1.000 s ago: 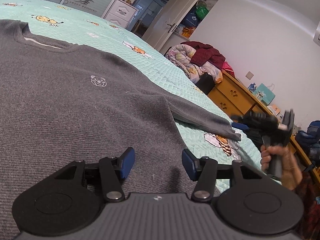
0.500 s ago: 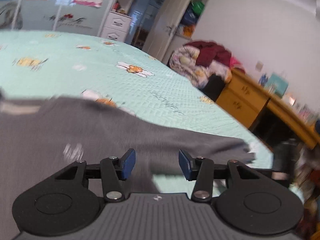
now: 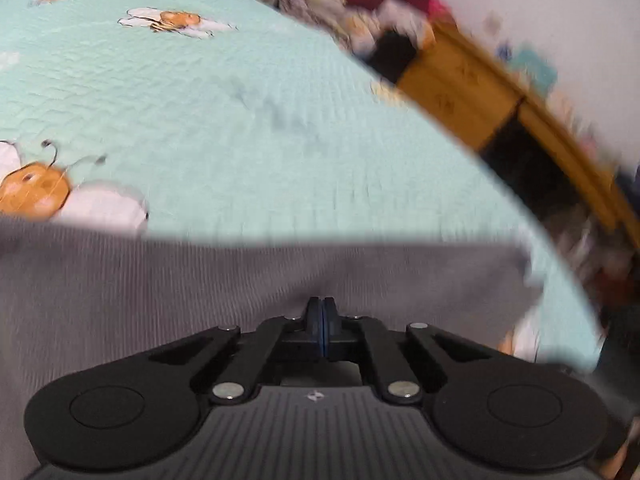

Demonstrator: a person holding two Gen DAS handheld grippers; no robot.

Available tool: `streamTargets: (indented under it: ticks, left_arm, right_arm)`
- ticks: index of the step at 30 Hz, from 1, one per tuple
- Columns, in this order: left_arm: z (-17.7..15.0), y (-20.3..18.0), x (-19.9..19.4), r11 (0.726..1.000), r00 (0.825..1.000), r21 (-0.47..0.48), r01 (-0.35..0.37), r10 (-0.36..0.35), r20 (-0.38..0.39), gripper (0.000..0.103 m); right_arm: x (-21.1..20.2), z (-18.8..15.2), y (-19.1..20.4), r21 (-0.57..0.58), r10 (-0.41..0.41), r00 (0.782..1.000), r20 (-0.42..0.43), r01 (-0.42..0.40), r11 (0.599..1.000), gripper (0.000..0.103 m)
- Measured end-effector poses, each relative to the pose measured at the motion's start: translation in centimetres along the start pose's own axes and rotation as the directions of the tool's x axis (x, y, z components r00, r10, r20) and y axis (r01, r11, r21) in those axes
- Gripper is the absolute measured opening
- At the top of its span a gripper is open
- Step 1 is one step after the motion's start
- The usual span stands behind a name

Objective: Fold clothes

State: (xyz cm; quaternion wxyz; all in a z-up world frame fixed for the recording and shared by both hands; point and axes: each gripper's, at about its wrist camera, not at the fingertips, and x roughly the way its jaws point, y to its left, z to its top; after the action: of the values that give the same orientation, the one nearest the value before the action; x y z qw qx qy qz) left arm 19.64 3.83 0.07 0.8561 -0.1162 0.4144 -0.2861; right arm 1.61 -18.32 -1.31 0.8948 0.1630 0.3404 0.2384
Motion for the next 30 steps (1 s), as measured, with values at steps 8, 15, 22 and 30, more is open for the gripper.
streamTargets:
  ticks: [8,15,22,30]
  left_arm:
    - [0.6,-3.3,-2.3,0.987,0.987,0.025,0.159,-0.158,-0.034,0.006]
    - [0.3,-4.9,3.4,0.999,1.000,0.050,-0.002,0.003,-0.027,0.004]
    - [0.3,-9.8,2.5,0.962,0.966,0.121,0.244,-0.231,-0.116,0.017]
    - [2.1,-9.4,4.1,0.997,0.998,0.059,0.055,-0.053,-0.024,0.009]
  right_arm:
    - [-0.1,0.0,-0.5,0.034,0.019,1.000,0.005,-0.020,0.999,0.000]
    - [-0.1,0.0,-0.4,0.021,0.010,1.000,0.004,-0.010,1.000,0.000]
    - [-0.3,0.0,-0.5,0.037,0.022,1.000,0.005,-0.022,0.999,0.000]
    - [-0.4,0.0,-0.2,0.028,0.016,1.000,0.008,-0.016,0.999,0.000]
